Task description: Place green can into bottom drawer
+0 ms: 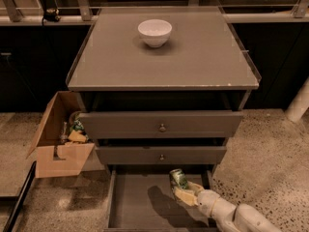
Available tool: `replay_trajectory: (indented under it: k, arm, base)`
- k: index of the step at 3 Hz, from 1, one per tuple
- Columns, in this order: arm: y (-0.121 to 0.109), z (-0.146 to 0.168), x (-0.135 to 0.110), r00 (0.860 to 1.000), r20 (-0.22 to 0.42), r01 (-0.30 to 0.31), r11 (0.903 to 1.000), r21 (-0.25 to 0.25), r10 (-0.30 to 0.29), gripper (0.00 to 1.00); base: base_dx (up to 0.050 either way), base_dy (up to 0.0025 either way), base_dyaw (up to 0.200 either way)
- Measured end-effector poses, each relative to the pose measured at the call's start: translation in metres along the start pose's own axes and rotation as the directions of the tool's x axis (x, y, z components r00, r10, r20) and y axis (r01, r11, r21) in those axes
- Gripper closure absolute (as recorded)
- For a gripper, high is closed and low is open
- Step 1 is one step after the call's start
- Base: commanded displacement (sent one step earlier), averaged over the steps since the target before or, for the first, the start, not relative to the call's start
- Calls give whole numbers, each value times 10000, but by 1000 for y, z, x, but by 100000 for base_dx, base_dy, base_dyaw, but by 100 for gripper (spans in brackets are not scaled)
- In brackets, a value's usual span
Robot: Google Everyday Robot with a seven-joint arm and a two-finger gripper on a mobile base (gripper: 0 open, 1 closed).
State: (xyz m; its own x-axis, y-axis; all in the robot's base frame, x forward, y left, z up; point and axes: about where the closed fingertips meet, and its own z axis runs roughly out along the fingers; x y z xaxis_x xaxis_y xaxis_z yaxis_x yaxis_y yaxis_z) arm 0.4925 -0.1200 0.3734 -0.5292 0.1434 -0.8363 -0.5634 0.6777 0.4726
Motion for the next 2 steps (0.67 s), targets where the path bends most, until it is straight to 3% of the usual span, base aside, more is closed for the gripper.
replay_trajectory:
  k: [2]
  arm:
    - [-8,27,34,9896,-1129,-927,9954,-228,896,100]
  base:
    - [0,0,0]
